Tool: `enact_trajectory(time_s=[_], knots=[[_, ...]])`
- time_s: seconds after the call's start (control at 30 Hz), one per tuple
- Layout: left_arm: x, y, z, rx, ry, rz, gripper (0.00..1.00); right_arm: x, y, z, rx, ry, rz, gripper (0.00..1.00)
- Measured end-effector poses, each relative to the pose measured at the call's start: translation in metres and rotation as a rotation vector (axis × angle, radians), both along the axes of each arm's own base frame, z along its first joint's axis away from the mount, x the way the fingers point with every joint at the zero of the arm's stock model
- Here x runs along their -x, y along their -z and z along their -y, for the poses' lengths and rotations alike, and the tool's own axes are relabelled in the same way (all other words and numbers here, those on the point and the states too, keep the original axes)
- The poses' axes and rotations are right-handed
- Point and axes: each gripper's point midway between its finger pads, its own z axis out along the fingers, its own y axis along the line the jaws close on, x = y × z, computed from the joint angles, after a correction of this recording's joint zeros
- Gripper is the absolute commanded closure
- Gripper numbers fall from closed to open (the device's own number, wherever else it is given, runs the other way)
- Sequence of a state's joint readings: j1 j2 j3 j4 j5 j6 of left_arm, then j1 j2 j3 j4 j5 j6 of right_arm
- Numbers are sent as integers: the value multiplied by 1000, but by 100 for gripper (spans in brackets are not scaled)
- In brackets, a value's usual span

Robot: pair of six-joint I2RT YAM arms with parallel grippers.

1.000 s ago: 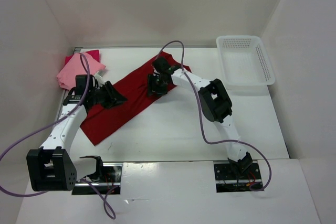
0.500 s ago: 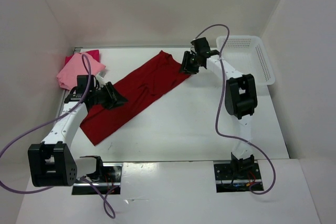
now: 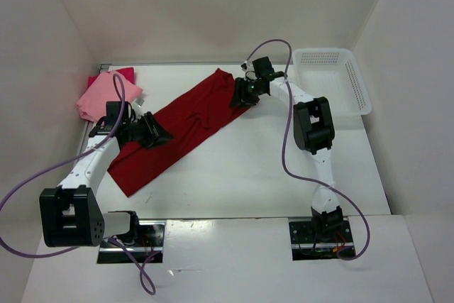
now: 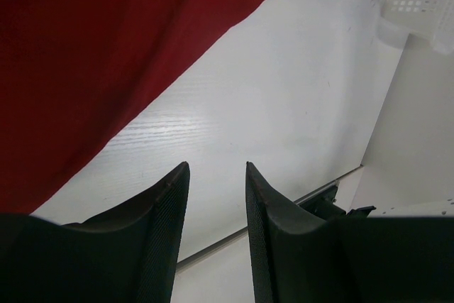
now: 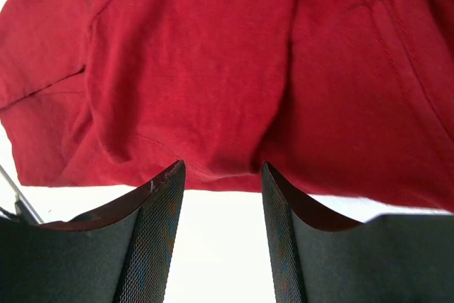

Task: Fold and stack the t-shirts
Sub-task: Rotate the tshirt 90 degrees

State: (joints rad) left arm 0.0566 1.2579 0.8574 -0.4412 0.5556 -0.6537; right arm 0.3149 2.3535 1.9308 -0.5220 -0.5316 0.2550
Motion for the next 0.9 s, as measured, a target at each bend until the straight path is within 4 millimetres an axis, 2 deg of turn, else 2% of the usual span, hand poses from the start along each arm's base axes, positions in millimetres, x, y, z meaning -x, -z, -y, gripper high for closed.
enact_trajectory(time_s=[0.2, 0.33, 0.53, 0.73, 0.9], knots=[[0, 0, 0, 0, 0, -1, 55, 1, 0, -7, -20, -35, 8, 47], [0, 0, 0, 0, 0, -2, 55, -8, 1, -15, -28, -53, 33, 47], [0, 0, 0, 0, 0, -2, 55, -9, 12, -20, -12, -68, 30, 47], [0, 1, 0, -2, 2, 0, 55, -24, 8, -28, 19, -56, 84, 46], [1, 2, 0, -2, 2, -3, 55, -22, 10, -31, 24, -61, 84, 46]])
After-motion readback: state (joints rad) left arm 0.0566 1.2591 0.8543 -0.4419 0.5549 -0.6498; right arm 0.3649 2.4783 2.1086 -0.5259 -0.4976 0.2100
